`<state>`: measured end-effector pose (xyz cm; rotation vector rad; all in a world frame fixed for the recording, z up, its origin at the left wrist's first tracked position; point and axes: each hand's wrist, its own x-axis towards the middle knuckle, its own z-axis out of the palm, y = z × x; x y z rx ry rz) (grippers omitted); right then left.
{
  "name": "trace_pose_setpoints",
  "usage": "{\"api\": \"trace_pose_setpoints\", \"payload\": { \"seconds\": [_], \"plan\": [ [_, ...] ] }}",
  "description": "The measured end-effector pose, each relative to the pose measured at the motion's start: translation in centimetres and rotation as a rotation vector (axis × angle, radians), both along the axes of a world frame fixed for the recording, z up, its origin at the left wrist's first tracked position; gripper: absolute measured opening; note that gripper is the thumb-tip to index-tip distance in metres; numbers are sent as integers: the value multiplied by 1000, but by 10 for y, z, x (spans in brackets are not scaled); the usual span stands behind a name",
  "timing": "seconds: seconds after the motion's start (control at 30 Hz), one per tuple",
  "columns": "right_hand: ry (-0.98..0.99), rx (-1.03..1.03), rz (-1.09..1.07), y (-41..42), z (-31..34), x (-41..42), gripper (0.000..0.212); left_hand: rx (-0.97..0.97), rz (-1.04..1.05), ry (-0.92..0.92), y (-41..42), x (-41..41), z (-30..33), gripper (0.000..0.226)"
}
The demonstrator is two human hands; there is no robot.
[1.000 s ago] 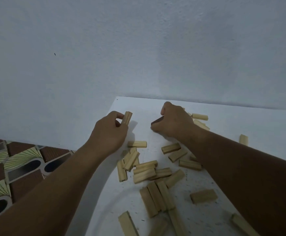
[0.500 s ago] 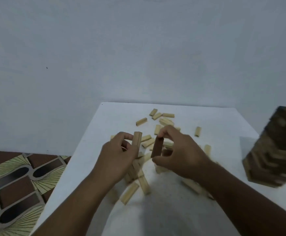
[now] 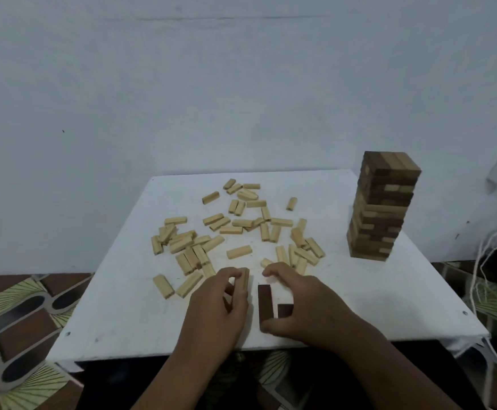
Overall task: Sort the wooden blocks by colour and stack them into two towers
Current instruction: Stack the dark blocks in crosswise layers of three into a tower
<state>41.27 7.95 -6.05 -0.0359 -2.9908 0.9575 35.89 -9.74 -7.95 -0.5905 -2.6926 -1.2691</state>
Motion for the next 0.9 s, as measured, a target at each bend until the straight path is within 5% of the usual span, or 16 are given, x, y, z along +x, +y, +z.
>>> {"api": "trace_pose_setpoints", "payload": {
  "seconds": [0.1, 0.23, 0.57, 0.9],
  "plan": [
    [156, -109, -70, 9, -6, 7, 71, -102, -19, 83, -4, 2, -7, 20],
    [199, -279, -207, 12, -16, 13, 43, -174, -12, 125, -6, 2, -14, 16],
    [438, -68, -274, 6, -40, 3, 14, -121, -100, 115, -16, -7, -25, 23],
    [493, -19, -261, 9, -48, -5, 10, -68, -148, 128, -20, -11, -27, 17]
  ]
}}
